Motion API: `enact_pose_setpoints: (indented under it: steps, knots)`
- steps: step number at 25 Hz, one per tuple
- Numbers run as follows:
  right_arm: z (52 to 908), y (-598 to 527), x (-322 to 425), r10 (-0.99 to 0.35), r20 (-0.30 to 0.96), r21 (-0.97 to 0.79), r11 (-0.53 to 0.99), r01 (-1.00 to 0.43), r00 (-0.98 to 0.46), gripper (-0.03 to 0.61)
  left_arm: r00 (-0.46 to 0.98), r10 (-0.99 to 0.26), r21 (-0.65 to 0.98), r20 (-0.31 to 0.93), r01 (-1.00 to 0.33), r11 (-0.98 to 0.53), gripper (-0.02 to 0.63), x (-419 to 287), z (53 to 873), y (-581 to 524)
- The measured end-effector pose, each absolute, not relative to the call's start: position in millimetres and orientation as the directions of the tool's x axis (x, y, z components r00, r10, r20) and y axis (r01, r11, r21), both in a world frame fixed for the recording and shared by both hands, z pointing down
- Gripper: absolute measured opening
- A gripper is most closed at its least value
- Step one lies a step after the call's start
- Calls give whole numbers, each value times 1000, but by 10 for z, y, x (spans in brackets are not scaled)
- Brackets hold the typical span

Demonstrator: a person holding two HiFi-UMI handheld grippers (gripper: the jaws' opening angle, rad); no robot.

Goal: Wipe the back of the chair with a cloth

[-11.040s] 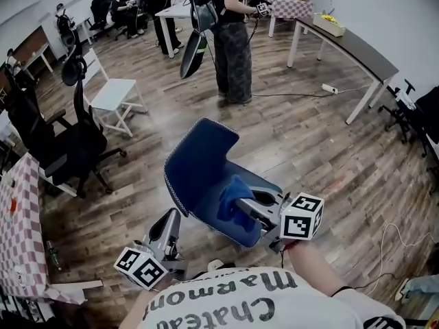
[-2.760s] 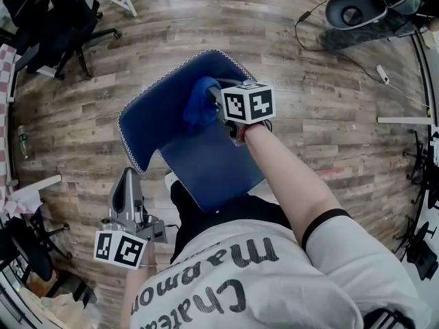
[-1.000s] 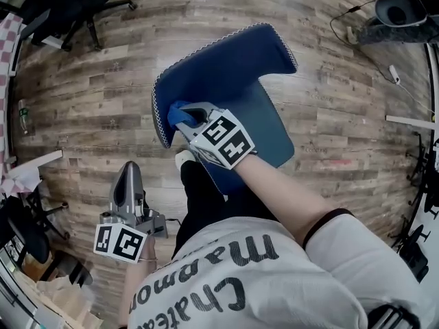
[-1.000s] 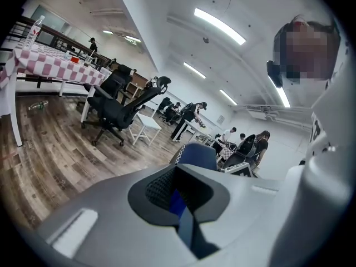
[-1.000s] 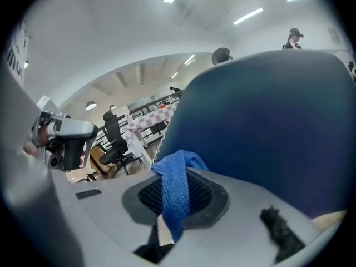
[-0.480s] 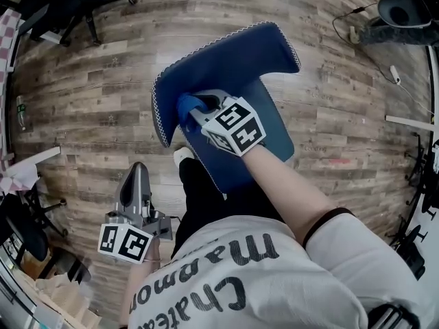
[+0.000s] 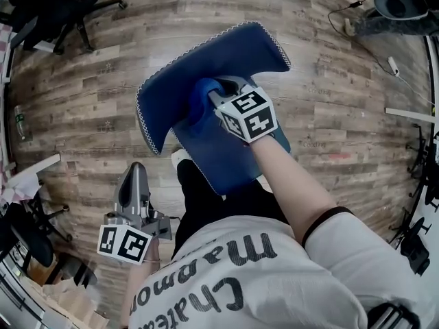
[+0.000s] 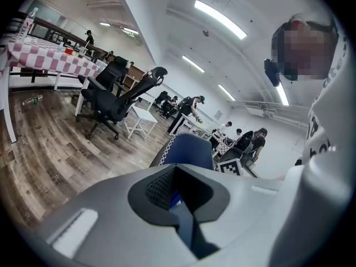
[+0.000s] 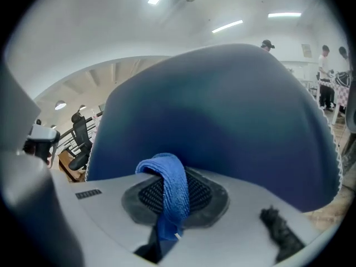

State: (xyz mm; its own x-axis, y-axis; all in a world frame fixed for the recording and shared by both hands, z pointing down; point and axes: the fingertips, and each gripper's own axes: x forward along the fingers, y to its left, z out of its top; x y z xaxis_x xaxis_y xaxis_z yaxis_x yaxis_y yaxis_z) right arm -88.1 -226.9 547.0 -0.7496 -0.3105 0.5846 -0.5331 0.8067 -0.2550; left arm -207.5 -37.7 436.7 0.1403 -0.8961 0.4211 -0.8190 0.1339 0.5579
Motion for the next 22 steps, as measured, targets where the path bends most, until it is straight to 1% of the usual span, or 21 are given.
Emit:
enact_pose_setpoints:
  steps: [10, 17, 22]
  knots:
    - [5528, -2806, -199, -457, 611, -185, 711, -678, -646, 49, 160, -887, 548, 432, -828, 118, 3, -1913, 4369, -459]
    - [5537, -3102, 334, -569, 592, -248, 545, -801, -570, 49, 175, -885, 545, 432, -832, 102, 3, -1840, 4371, -506]
    - [5478, -3193, 632, -637, 586, -230, 462, -857, -501, 49, 173, -884, 540, 434, -835, 102, 3, -1866, 4365, -451]
